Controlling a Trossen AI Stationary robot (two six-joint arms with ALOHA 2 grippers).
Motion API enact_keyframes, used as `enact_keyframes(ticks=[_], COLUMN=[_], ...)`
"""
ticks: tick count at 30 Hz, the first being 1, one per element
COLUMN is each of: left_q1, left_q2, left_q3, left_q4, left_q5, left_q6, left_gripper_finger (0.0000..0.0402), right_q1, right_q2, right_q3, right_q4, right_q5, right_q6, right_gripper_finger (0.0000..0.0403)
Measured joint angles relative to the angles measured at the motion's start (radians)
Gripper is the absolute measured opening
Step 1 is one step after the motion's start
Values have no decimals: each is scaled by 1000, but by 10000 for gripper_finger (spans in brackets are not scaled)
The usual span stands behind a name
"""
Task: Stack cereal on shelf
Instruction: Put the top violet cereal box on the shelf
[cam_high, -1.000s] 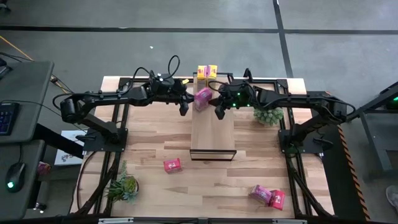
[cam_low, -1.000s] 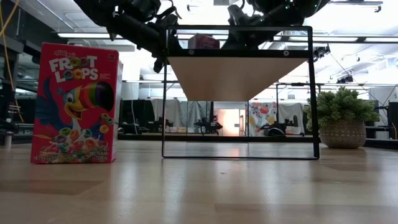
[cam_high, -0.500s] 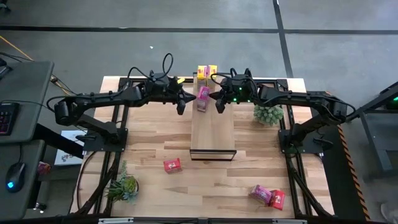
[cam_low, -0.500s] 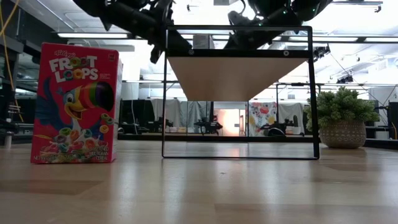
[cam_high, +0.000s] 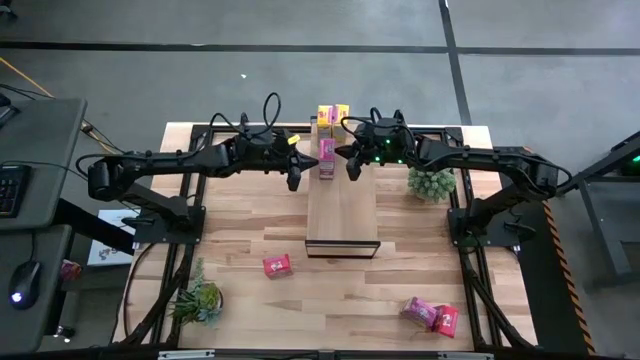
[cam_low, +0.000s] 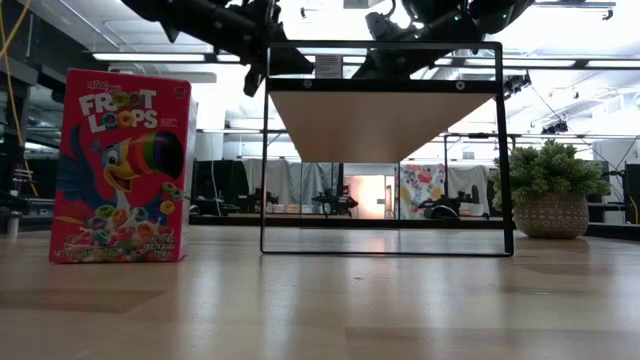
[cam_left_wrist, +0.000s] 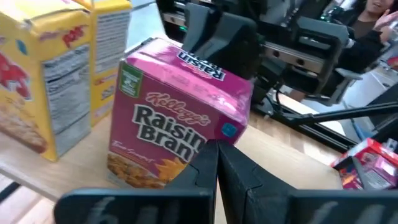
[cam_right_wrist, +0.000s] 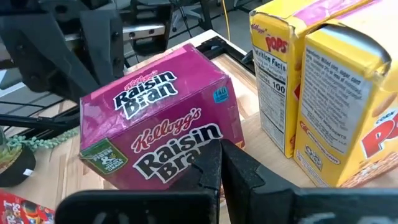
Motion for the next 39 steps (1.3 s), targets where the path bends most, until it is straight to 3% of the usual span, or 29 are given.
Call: enact_keyframes(ticks=[7, 12, 16, 24, 39], left_q1=[34, 107, 150, 149, 141], left_q2=[-50, -150, -161, -51, 89], left_q3=[-2, -1, -1, -1, -1], left_q4=[-64, -201, -296, -292, -245], left_q5=[-1, -7, -8, 1, 23], left_q6=[53, 90, 116, 131, 123], left_gripper_finger=[0, 0, 0, 0, 0], right_q1=[-2, 6, 40, 81, 79], right_q2=[-17, -24, -14, 41, 89], right_q3=[2, 1, 1, 1, 0], right_q4=[-95, -203, -211, -181, -107], right_q5=[-1, -40, -60, 38, 44], right_q6=[-22, -2, 18, 57, 87], right_gripper_finger=[0, 0, 0, 0, 0])
